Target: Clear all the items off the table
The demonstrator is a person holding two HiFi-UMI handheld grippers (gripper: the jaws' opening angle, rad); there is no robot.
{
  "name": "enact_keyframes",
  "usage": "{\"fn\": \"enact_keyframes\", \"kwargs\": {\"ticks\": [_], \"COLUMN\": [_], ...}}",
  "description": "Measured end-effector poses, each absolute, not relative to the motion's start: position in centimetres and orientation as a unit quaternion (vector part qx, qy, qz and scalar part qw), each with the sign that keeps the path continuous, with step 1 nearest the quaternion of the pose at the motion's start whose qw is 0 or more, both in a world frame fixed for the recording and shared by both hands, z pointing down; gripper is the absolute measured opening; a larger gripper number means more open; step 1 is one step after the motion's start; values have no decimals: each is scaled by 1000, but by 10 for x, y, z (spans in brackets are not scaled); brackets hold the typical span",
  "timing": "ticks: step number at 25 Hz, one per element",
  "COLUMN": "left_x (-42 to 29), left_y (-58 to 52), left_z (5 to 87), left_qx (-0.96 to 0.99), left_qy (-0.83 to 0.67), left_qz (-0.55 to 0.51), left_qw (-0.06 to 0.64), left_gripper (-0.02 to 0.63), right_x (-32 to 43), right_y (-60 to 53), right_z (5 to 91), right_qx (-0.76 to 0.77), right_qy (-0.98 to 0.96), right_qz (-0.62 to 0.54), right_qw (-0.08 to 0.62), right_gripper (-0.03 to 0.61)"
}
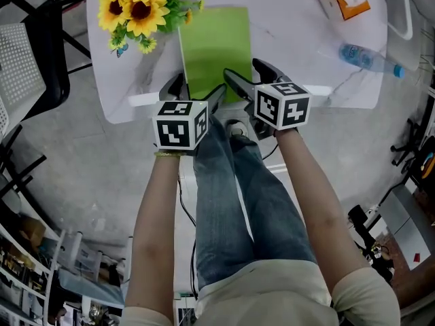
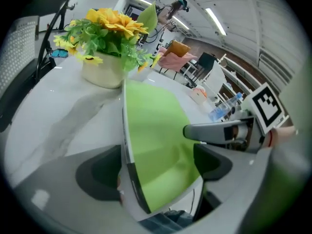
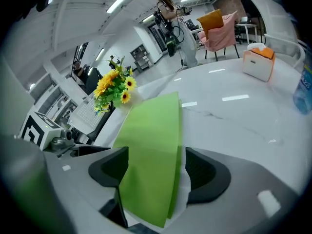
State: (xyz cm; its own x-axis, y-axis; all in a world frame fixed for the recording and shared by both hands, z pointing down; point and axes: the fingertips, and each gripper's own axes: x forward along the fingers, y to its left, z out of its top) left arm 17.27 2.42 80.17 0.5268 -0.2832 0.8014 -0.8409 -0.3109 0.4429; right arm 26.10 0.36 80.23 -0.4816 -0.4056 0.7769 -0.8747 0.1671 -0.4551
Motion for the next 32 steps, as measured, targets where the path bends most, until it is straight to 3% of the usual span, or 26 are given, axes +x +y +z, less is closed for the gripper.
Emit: {"fn": "enact_keyframes", "kwargs": {"ticks": [8, 13, 20, 32], "left_x": [174, 174, 169, 170], "left_y": [22, 21, 20, 31], "left_z": [809, 812, 811, 792], "left_qx": [750, 742, 734, 732], "left_qy": [-388, -406, -415, -428], "left_qz": [317, 328, 327, 313], "left_qw": [432, 420, 427, 427], "left_gripper": [462, 396, 364, 357], "right_x": [254, 253, 257, 259], "right_y": [-3, -4, -1, 9], "right_z": [813, 814, 812, 791], "right_qx": [455, 471, 483, 480], "right_qy": [-720, -708, -691, -703], "right_qz": [461, 463, 484, 472], "right_qw": [250, 250, 233, 232], "right_gripper": [393, 345, 264, 256]}}
